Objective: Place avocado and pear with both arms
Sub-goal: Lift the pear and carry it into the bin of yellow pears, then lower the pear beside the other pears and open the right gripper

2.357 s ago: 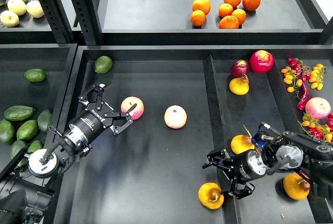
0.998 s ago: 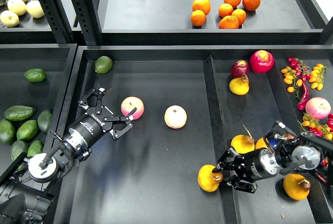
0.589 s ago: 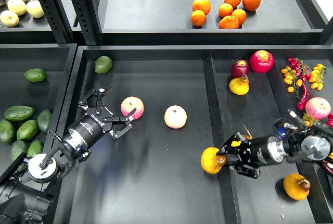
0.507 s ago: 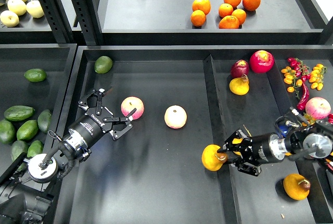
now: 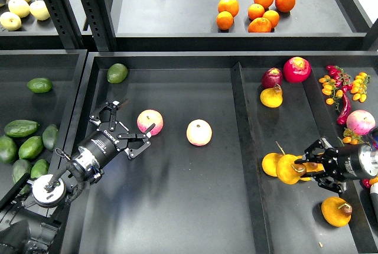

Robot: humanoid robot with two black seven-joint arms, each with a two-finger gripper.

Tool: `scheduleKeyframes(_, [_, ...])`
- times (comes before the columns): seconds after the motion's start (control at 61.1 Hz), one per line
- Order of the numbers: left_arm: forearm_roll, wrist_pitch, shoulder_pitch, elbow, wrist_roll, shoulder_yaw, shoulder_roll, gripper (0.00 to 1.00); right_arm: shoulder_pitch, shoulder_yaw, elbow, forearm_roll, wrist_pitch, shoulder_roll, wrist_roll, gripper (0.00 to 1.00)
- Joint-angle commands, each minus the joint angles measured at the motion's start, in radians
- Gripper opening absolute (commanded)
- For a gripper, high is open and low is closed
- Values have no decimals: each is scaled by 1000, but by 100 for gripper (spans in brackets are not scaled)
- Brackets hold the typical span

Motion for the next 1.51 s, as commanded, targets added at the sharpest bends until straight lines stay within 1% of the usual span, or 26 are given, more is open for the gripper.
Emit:
scheduleKeyframes(0.0, [0,0,0,0,0,0,0,99,-21,-1,-3,1,0,-1,0,3])
scheduleKeyframes(0.671, [-3,0,0,0,0,-1,0,99,-143,0,-40,-17,0,13,0,4])
scheduleKeyframes(1.293, [-3,0,0,0,0,-1,0,99,-196,5,-100,-30,0,50,0,5])
scheduleKeyframes(1.489, [-3,0,0,0,0,-1,0,99,-196,5,-112,-30,0,51,0,9])
